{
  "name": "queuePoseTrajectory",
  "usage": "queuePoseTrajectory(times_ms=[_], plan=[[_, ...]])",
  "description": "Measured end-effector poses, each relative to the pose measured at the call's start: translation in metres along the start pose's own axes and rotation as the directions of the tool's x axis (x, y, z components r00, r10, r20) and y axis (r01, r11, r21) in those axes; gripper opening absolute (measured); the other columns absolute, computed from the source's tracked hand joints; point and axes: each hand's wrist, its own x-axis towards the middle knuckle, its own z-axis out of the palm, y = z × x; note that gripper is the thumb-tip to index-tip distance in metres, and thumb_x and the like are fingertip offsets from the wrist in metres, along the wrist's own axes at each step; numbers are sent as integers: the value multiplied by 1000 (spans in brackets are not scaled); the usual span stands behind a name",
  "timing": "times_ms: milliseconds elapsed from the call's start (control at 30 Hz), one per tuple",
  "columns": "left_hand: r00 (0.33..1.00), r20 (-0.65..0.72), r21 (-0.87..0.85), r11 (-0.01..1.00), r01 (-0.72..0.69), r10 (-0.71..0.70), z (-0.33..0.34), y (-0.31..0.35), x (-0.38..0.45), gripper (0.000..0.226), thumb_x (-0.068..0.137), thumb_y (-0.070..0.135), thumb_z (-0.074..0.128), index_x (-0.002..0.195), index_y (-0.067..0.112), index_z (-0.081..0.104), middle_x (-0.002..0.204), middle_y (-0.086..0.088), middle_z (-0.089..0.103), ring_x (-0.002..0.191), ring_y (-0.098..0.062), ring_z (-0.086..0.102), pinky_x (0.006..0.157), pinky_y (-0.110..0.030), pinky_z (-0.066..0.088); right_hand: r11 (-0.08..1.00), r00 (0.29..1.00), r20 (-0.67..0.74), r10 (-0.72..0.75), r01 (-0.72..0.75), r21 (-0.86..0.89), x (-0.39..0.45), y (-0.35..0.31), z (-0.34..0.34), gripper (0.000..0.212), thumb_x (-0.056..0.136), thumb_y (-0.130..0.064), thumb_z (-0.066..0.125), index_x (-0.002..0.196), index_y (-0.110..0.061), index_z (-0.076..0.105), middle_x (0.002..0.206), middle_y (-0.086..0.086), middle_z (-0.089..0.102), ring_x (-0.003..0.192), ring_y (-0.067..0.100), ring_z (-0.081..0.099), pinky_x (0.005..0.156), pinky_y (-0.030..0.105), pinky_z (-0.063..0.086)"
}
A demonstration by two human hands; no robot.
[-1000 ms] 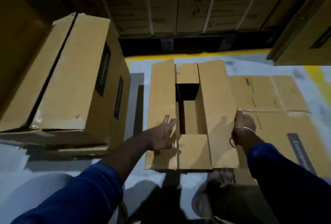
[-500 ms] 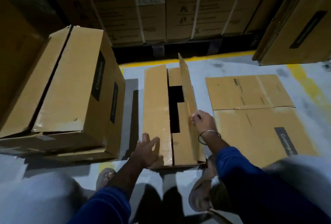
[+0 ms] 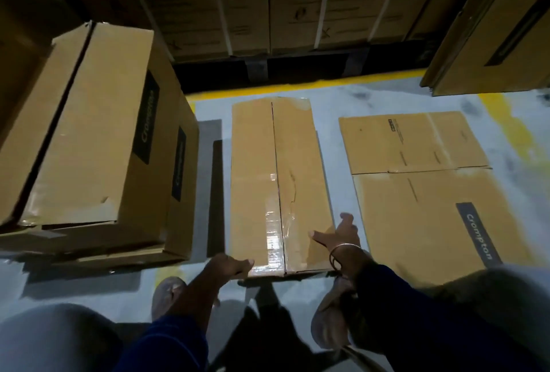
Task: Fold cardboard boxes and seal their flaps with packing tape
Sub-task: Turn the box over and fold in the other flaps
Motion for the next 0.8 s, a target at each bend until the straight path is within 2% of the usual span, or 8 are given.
queuePoseTrajectory(times_ms=[100,200,267,367,533,667,733,800], plan=[[994,88,-158,986,-45,59,3,-1,-2,22,94,27,76,109,21,61,95,11,59,79,-4,53,60,-28,51,988,987,158,21,-44,145,5,10,6,96,72,-54,88,147,-13,44,141,10,60,127,32,57,107,41,45],[990,113,-283,958,-50,85,7,-4,7,56,91,25,81,137,24,50,109,11,64,85,-3,59,56,-30,50,976,984,177,-8,-31,214,8,13,11,89,68,-51,91,140,-15,54,129,3,67,122,28,61,107,39,47],[993,104,-363,932,-17,58,7,0,8,69,84,30,87,139,29,47,113,12,64,90,-10,61,68,-40,55,971,982,186,-29,-17,239,9,9,9,76,75,-40,90,139,-17,55,122,2,67,118,26,61,101,34,45],[997,53,-426,904,-27,54,-1,16,8,77,74,35,94,132,37,44,124,11,61,113,-26,58,87,-63,51,955,988,149,-43,-3,298,7,-11,-4,91,71,-47,91,145,-14,50,139,6,62,126,28,58,103,32,43],[991,-48,-512,848,-135,128,-23,54,-15,67,70,36,96,126,26,61,123,1,71,115,-29,63,98,-56,48,909,973,88,-215,166,383,-8,-66,-54,99,82,-32,87,161,-20,30,164,4,35,148,26,35,114,38,34],[940,-209,-544,767,-340,269,-47,95,-53,51,70,27,96,113,16,72,109,-5,79,106,-30,72,99,-55,56,834,937,2,-350,311,456,-49,-124,-110,92,84,-29,85,159,-34,33,162,-1,35,140,29,42,91,47,57],[871,-315,-498,716,-489,376,-69,119,-76,45,75,21,93,115,12,73,108,-7,79,102,-27,75,91,-43,60,806,912,-34,-408,377,456,-80,-151,-134,89,84,-35,84,158,-41,34,160,-1,40,133,34,51,67,57,63],[785,-418,-410,675,-613,458,-100,140,-110,49,74,27,93,117,11,74,107,-5,79,98,-21,75,83,-35,60,748,866,-64,-497,464,474,-109,-173,-147,72,86,-36,82,148,-41,45,143,-1,57,119,32,62,64,59,63]])
